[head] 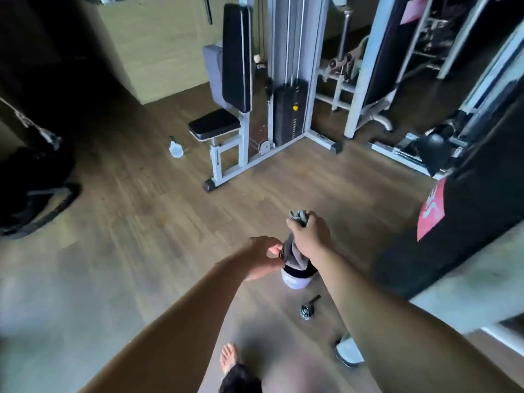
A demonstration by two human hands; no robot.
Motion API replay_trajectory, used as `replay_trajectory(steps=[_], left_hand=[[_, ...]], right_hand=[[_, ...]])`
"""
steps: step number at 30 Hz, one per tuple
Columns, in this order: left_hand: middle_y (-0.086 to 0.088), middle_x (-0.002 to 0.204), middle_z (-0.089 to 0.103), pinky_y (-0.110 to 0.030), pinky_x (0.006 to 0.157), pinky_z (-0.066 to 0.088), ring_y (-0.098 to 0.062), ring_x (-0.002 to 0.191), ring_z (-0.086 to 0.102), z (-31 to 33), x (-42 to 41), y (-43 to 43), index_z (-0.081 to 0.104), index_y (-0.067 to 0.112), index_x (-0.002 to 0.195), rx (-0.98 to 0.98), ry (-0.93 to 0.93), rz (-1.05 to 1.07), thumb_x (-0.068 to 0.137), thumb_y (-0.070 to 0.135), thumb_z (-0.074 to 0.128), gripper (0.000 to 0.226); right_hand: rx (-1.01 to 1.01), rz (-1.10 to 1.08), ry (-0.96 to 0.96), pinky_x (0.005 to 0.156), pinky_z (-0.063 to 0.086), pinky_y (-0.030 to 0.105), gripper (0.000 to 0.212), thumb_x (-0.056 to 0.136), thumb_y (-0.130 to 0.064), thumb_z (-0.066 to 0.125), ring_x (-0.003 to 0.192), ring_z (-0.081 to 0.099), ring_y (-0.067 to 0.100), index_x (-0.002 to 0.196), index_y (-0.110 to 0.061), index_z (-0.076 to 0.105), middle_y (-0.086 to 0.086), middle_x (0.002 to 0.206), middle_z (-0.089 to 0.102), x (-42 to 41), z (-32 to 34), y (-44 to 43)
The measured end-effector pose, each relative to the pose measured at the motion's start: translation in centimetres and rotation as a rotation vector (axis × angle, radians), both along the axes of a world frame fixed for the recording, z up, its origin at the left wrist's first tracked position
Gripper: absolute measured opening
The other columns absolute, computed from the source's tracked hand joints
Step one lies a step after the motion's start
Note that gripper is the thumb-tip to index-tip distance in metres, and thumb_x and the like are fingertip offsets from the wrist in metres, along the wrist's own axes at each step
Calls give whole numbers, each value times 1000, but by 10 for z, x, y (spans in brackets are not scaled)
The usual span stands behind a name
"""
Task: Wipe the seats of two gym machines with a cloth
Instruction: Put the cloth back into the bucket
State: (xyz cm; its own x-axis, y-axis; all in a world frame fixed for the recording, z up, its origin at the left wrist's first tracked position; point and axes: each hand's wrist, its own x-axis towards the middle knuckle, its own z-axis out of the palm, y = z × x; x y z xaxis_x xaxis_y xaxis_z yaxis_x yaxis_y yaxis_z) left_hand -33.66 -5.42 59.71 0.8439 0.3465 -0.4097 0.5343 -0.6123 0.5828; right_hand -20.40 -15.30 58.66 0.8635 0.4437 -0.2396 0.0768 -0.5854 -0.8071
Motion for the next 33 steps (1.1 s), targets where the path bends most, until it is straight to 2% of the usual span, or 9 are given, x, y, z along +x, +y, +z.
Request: replay_trajectory(steps=[5,10,13,16,20,22,26,30,33], left_hand=[[7,96,73,-34,75,52,-17,92,67,-33,109,57,66,30,97,-49,-27,-177,68,57,77,41],[1,86,73,-37,73,52,-23,86,68,-86,202,87,70,27,98,-125,-55,-228,62,54,68,45],[-2,72,66,-35,65,45,-26,77,63,-128,246,93,65,22,80,-212,17,-186,62,38,59,25],[-6,74,66,-31,65,45,-24,73,62,-188,287,94,71,16,86,-335,103,-125,60,32,57,34],[-21,107,72,-49,69,63,-40,96,69,-305,330,87,74,12,113,-469,173,-33,74,23,61,42],[-18,121,66,-43,62,66,-37,109,67,-370,342,78,69,13,122,-555,227,65,90,14,61,33],[-12,120,67,-45,67,66,-32,110,68,-488,355,62,69,18,121,-598,278,140,91,20,61,31],[-10,114,68,-44,70,67,-28,105,67,-565,362,50,70,15,116,-569,308,180,98,19,55,24],[-9,118,67,-47,69,67,-30,107,68,-607,363,46,69,20,116,-512,300,233,94,19,56,26]], right_hand=[[33,-365,148,93,47,36,45,98,-44,58,116,63,38,119,-4,61,23,122,66,81,-45,47],[3,-597,342,116,32,42,58,106,-42,41,142,41,39,151,-6,41,26,154,41,143,-86,53],[126,-674,459,92,47,35,51,96,-50,60,104,63,28,122,-7,66,10,115,68,165,-109,49],[223,-718,610,71,52,29,19,96,-40,66,75,63,9,93,-21,62,-6,86,66,185,-154,37],[234,-699,694,79,57,37,17,93,-39,70,77,65,9,87,-28,59,-6,88,67,217,-259,25],[207,-686,720,83,58,42,15,91,-39,72,85,67,12,87,-30,61,-7,94,68,229,-320,16],[65,-683,766,77,60,37,4,87,-20,67,90,64,21,89,-21,64,3,95,65,250,-435,0],[-129,-677,692,60,37,27,9,88,-14,59,72,52,18,79,-17,61,2,78,58,263,-514,-9],[-155,-683,733,58,45,28,11,87,-10,54,75,55,21,84,-15,63,3,80,58,268,-562,-8]])
